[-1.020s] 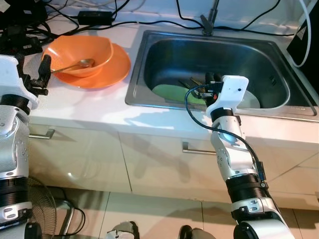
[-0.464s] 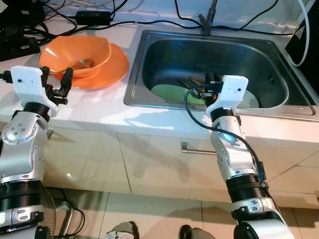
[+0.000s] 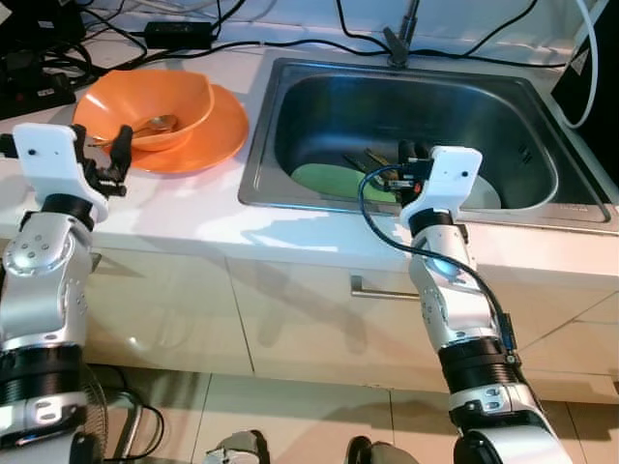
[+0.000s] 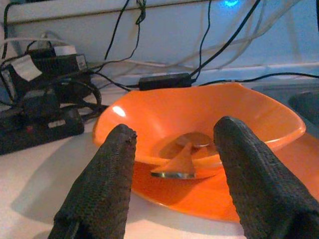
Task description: Kitchen organization
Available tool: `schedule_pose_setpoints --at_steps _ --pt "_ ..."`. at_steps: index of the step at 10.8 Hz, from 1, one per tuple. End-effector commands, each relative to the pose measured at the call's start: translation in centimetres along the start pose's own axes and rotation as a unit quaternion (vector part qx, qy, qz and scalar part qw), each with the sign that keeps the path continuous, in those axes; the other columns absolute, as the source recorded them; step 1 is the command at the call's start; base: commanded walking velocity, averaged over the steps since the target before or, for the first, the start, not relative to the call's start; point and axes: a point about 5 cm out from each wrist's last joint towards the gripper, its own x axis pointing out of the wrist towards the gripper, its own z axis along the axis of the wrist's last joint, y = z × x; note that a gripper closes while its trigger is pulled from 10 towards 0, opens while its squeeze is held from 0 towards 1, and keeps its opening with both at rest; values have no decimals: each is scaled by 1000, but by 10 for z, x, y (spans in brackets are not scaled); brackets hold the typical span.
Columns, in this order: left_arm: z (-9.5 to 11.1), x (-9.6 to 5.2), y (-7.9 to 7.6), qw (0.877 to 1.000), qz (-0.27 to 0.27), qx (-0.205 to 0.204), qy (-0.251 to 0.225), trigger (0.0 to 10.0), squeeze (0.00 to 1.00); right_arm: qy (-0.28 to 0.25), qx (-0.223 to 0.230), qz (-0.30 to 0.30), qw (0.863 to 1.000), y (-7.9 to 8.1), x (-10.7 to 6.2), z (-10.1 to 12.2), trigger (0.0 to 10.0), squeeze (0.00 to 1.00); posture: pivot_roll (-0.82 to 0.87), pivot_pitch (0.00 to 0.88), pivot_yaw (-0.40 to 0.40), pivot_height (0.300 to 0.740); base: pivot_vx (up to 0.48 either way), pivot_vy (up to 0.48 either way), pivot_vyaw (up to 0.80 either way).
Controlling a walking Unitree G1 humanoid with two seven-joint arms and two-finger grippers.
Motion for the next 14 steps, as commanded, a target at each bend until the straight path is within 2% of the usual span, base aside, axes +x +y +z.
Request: schedule_pose_setpoints --at_steps 1,2,3,4,11,14 --pt "-1 3 -4 1000 0 -10 -2 10000 0 -1 1 -4 1000 -3 0 -1 10000 0 105 107 -36 740 0 0 0" --pt "-4 5 -9 1000 -4 -28 0 10000 0 -2 0 -4 1000 -3 0 0 10000 0 100 104 -37 740 0 0 0" --pt "-5 6 -15 999 -9 -37 -2 9529 0 -3 -1 -4 1000 -4 0 0 10000 0 98 104 -37 740 0 0 0" --pt "-4 8 -19 999 -15 -38 -3 0 0 -3 -2 -6 1000 -5 0 0 10000 0 97 106 -36 740 0 0 0" --pt "-2 13 -21 999 -12 -32 -8 0 0 -3 -1 -6 1000 -4 1 0 10000 0 101 101 -37 740 0 0 0" --pt "10 16 -25 999 -15 -16 -30 0 0 -2 -1 -5 1000 -4 1 0 10000 0 102 98 -38 740 0 0 0"
